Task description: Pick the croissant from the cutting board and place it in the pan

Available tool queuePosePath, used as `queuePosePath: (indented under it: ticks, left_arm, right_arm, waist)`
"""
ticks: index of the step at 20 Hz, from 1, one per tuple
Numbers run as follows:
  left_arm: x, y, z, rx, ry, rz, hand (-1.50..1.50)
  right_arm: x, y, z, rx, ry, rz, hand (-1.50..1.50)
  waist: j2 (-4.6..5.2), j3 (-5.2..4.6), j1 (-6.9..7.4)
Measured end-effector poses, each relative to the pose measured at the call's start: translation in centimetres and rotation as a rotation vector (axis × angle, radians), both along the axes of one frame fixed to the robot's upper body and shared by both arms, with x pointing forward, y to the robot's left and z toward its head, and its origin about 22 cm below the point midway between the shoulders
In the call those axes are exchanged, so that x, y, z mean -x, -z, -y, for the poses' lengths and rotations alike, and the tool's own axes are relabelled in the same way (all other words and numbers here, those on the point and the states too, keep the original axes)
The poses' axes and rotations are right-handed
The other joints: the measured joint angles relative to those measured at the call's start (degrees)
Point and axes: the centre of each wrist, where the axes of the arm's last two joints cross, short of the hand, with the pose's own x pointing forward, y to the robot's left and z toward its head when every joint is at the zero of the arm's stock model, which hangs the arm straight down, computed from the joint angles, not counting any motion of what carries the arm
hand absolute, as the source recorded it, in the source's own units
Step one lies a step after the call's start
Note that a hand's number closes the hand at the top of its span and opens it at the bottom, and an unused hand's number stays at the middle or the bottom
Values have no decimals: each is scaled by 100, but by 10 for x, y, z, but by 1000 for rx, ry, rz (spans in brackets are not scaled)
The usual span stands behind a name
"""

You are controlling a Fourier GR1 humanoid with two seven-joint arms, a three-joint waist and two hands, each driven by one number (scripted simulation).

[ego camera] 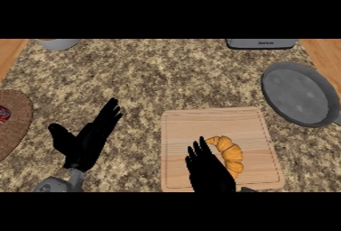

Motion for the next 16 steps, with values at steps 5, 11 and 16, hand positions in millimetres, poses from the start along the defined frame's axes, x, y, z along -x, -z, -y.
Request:
queuePosePath:
  ticks: [5, 11, 16]
  left_arm:
    - [-2, -4, -1, -6, 10, 7, 0]
    - [-12, -6, 8, -7, 15, 6, 0]
    - [-4, -1, -1, -2, 21, 2, 0]
  right_arm:
    - [31, 14, -15, 36, 77, 10, -150]
    - [41, 29, -20, 60, 100, 72, -150]
    - [30, 28, -6, 112, 96, 163, -150]
  waist:
    - [35, 11, 43]
    - [53, 15, 69]
    - [56, 16, 89]
